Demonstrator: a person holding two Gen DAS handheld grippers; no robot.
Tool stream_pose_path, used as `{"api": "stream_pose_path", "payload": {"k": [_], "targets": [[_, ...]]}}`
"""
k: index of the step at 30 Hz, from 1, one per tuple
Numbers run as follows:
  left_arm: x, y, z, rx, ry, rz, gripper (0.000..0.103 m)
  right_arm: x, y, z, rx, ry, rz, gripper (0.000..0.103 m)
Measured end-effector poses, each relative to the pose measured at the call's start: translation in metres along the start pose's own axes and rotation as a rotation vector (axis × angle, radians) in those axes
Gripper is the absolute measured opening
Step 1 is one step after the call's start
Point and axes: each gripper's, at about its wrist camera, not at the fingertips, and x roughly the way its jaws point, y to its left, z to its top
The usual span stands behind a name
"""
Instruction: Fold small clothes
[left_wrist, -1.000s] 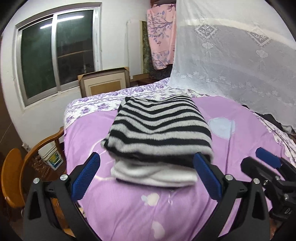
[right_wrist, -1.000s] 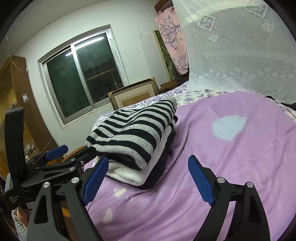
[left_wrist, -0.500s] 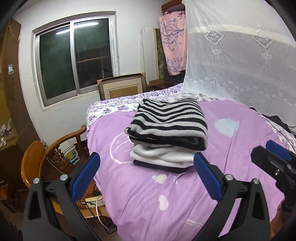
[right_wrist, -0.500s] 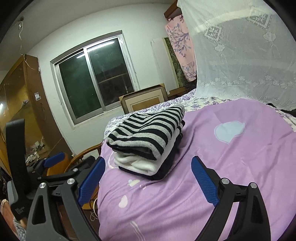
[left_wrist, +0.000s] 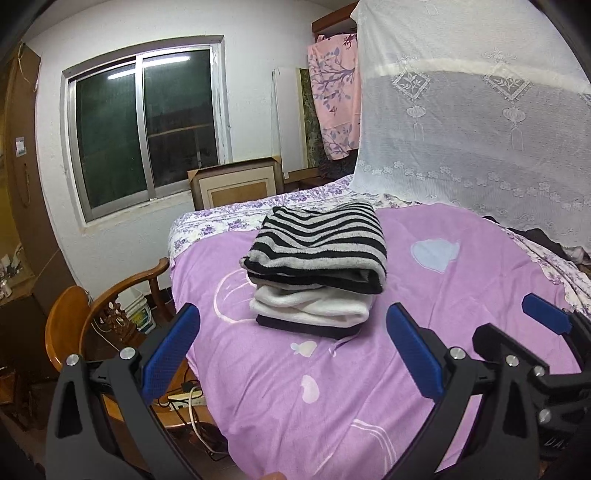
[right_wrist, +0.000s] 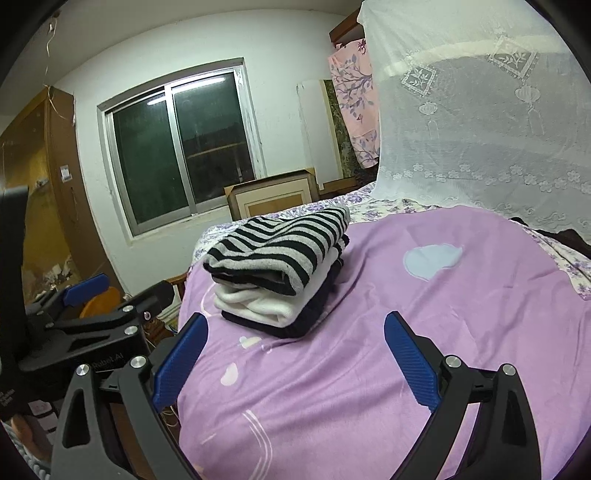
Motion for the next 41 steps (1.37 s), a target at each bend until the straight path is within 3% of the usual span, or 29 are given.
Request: {"api": "stream_pose_path", "payload": {"k": [41], "targets": [[0.0040,0.0038,-0.0056,-0.024,0.020,-0.022,0.098,-0.0045,0.0010,-0.0008,-0.006,-0.002,-0.003,0.097]]}}
